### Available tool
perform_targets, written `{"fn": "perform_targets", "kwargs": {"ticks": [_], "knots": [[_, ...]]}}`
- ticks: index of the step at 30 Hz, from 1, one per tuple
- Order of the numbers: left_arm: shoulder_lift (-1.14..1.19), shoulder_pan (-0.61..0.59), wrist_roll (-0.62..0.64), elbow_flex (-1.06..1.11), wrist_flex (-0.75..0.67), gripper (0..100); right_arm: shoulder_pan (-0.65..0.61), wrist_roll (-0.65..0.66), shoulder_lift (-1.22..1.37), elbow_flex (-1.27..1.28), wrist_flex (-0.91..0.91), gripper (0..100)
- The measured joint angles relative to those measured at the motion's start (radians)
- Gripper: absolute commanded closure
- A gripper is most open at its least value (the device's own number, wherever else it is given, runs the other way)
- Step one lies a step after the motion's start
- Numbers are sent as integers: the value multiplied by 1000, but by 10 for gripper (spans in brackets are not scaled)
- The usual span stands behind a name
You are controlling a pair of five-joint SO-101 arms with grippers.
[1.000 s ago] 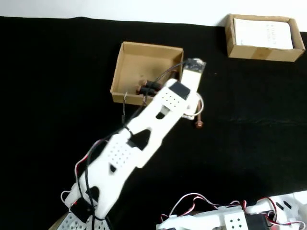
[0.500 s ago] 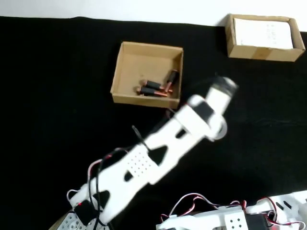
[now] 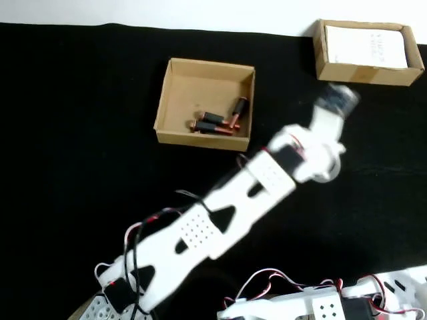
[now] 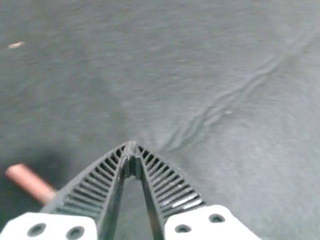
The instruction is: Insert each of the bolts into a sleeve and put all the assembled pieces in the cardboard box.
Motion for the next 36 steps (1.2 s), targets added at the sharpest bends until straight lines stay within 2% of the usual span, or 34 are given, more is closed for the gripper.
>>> {"fn": "perform_targets", "kwargs": {"ticks": [5, 8, 12, 25, 28, 33, 34, 36], "knots": [[-57, -37, -6, -15, 321, 991, -2, 0, 0, 0, 0, 991], [-77, -25, -75, -17, 526, 991, -2, 0, 0, 2, 0, 991], [-74, -28, -97, -17, 574, 991, -2, 0, 0, 2, 0, 991], [144, -6, -104, -35, 207, 991, 38, 46, 0, 2, 0, 991], [163, -3, -104, -26, 25, 991, 58, 51, 0, 2, 0, 991], [175, 2, -103, 87, -434, 991, 69, 51, 0, 2, 0, 991], [175, 2, -103, 101, -486, 991, 69, 51, 0, 2, 0, 991], [175, 2, -103, 104, -500, 991, 69, 51, 0, 2, 0, 991]]}}
